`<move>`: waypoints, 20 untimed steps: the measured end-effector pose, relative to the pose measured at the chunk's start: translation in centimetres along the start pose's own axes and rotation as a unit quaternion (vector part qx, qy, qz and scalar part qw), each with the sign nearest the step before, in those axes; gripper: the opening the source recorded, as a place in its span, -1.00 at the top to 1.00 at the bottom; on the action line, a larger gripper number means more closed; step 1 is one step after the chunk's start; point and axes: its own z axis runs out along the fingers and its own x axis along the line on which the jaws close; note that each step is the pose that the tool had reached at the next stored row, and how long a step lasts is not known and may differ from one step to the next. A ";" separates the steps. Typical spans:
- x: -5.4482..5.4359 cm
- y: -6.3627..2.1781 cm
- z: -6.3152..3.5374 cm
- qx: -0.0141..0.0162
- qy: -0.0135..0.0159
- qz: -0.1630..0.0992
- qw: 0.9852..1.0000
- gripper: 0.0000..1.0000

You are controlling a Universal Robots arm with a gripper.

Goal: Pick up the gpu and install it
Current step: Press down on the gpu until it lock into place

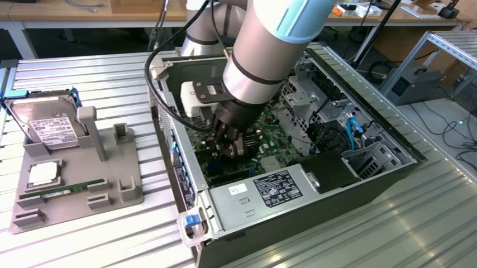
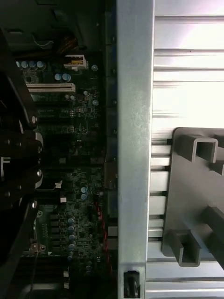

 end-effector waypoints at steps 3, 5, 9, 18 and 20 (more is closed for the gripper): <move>-0.7 0.18 0.06 0.000 0.000 -0.002 1.000 0.79; -0.9 0.40 0.16 -0.001 -0.001 -0.003 1.000 0.79; -1.0 0.35 0.75 -0.001 -0.007 -0.004 1.000 0.79; -0.8 1.03 1.64 -0.001 -0.007 -0.004 1.000 0.79; -0.8 1.30 1.76 -0.001 -0.007 -0.004 1.000 0.79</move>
